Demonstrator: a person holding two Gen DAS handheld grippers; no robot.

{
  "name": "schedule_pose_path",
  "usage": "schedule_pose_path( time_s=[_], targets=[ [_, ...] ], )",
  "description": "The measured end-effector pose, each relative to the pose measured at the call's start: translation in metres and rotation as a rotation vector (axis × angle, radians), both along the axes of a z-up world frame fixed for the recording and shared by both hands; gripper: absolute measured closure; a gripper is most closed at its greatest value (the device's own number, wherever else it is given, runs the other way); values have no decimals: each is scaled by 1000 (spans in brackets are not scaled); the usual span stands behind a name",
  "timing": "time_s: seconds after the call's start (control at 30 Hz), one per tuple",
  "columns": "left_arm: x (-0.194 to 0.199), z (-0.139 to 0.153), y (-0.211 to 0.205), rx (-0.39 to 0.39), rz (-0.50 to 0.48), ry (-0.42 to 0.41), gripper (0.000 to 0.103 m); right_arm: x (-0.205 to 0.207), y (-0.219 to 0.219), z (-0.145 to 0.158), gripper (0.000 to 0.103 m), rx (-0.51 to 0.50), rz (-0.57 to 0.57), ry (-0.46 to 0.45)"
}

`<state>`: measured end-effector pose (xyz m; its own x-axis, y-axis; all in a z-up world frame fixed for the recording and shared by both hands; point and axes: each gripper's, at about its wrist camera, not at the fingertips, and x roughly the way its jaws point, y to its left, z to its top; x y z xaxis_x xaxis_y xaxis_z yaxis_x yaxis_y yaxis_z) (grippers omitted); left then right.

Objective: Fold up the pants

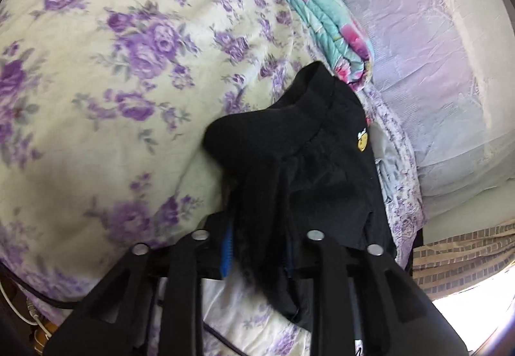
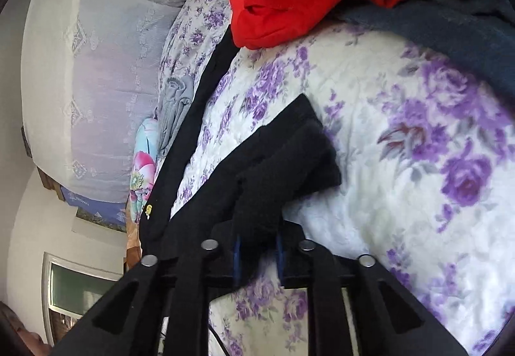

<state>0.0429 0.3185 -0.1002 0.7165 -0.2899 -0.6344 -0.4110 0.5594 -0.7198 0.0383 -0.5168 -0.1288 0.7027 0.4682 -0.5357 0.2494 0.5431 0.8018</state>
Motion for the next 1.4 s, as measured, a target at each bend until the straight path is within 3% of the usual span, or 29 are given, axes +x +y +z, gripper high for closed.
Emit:
schedule_pose_path(
  time_s=[0.07, 0.23, 0.37, 0.4, 0.43, 0.5, 0.57, 0.67, 0.73, 0.83, 0.9, 1.0, 1.1, 1.3, 1.4],
  targets=[
    [-12, 6, 8, 3, 40, -10, 60, -12, -10, 15, 67, -71, -60, -2],
    [-29, 36, 10, 147, 113, -9, 57, -36, -26, 49, 65, -187, -234, -93],
    [-4, 70, -22, 264, 6, -68, 56, -10, 9, 62, 64, -192, -104, -163],
    [5, 77, -35, 298, -38, -84, 51, 0, 23, 62, 63, -183, -52, -172],
    [15, 83, -51, 335, -88, -99, 42, 7, 35, 62, 60, -180, -12, -176],
    [35, 87, -77, 397, -156, -109, 35, 24, 61, 57, 52, -173, 85, -177],
    [58, 78, -96, 434, -221, -78, 34, 36, 79, 47, 43, -166, 150, -152],
    [88, 42, -94, 442, -232, 41, 34, 50, 88, 22, 43, -162, 199, -72],
    [100, 12, -78, 385, -217, 117, 41, 50, 83, 11, 53, -124, 193, -57],
    [97, 22, -72, 348, -202, 97, 41, 47, 76, 14, 56, -100, 186, -47],
    [95, 36, -70, 326, -181, 63, 39, 50, 79, 27, 55, -141, 180, -46],
    [102, 60, -73, 359, -181, 0, 29, 60, 78, 55, 45, -197, 165, -112],
    [120, 76, -72, 380, -142, -36, 18, 80, 71, 79, 43, -200, 151, -174],
    [164, 69, -64, 231, -114, -39, 18, 136, 72, 99, 42, -193, 111, -202],
    [180, 72, -61, 247, -92, -29, 18, 159, 86, 103, 42, -163, 161, -201]
  ],
)
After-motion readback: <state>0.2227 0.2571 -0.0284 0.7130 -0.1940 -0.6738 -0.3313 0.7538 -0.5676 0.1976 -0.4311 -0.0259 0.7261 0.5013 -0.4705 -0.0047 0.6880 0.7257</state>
